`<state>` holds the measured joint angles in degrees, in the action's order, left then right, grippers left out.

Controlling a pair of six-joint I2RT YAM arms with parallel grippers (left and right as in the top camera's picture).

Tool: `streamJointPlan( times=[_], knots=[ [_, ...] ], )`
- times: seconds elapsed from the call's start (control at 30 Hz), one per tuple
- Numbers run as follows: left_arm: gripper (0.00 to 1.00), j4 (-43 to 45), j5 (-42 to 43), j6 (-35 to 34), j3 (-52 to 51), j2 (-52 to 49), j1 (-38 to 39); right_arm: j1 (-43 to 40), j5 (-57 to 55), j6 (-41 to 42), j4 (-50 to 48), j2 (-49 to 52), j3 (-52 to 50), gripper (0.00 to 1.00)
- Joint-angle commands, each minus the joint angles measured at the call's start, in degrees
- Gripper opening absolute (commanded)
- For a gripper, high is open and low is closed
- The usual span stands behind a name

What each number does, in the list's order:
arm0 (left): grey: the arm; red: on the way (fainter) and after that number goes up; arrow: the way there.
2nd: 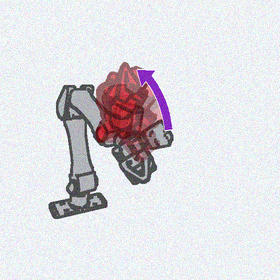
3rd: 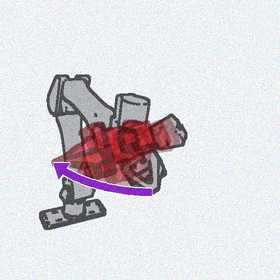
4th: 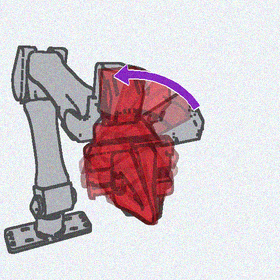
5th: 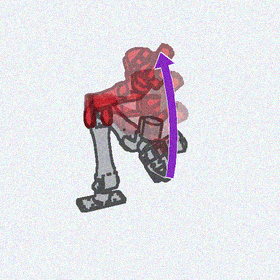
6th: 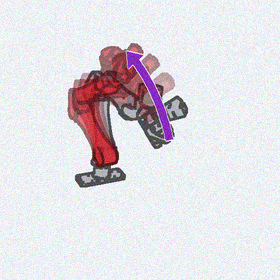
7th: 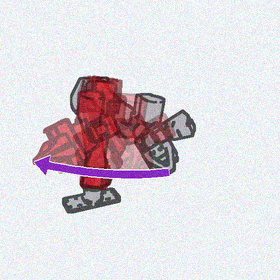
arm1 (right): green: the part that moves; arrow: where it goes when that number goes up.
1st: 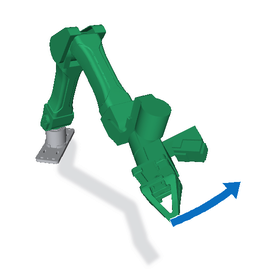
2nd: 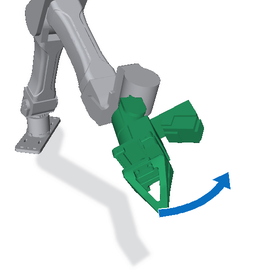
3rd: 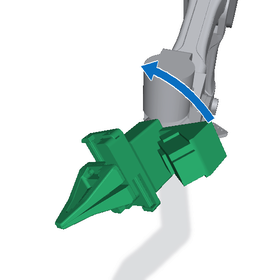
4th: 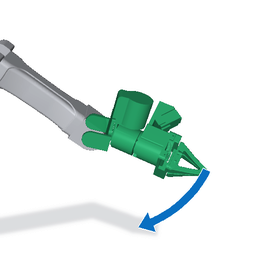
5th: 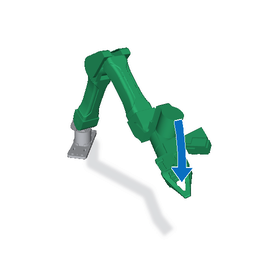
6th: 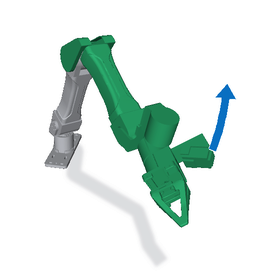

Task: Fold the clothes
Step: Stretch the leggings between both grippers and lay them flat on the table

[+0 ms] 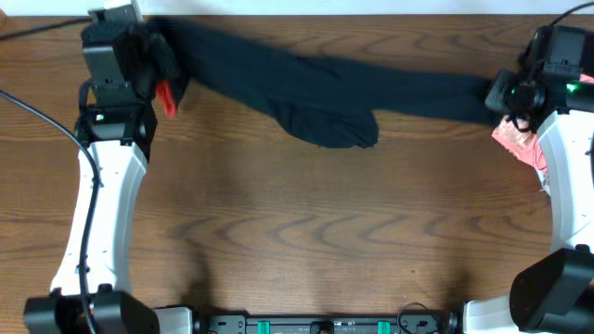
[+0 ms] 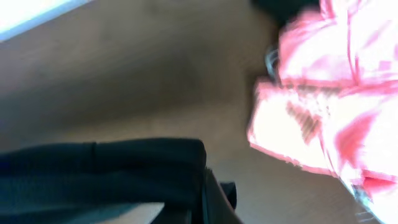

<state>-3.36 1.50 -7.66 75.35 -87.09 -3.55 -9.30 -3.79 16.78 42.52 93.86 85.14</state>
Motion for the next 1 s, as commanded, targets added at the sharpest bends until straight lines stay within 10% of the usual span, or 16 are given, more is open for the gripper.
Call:
streamJointPlan(
  times=[0.0,0.3,0.97],
  knots=[
    [0.06,6.49,-0.66,-0.07,0.61,-3.37,-0.24,-0.44,2.51,-0.92,-5.53,0.46,0.11,0.01],
    [0.06,21.16,1.07,-0.09,0.63,-11.65,-0.22,-0.55,2.51,0.39,-17.84,3.41,0.11,0.01],
    [0.06,-33.62,0.96,-0.04,0.63,-9.75,-0.5,-2.14,4.09,-1.62,11.61,5.79,0.13,0.01]
  ],
)
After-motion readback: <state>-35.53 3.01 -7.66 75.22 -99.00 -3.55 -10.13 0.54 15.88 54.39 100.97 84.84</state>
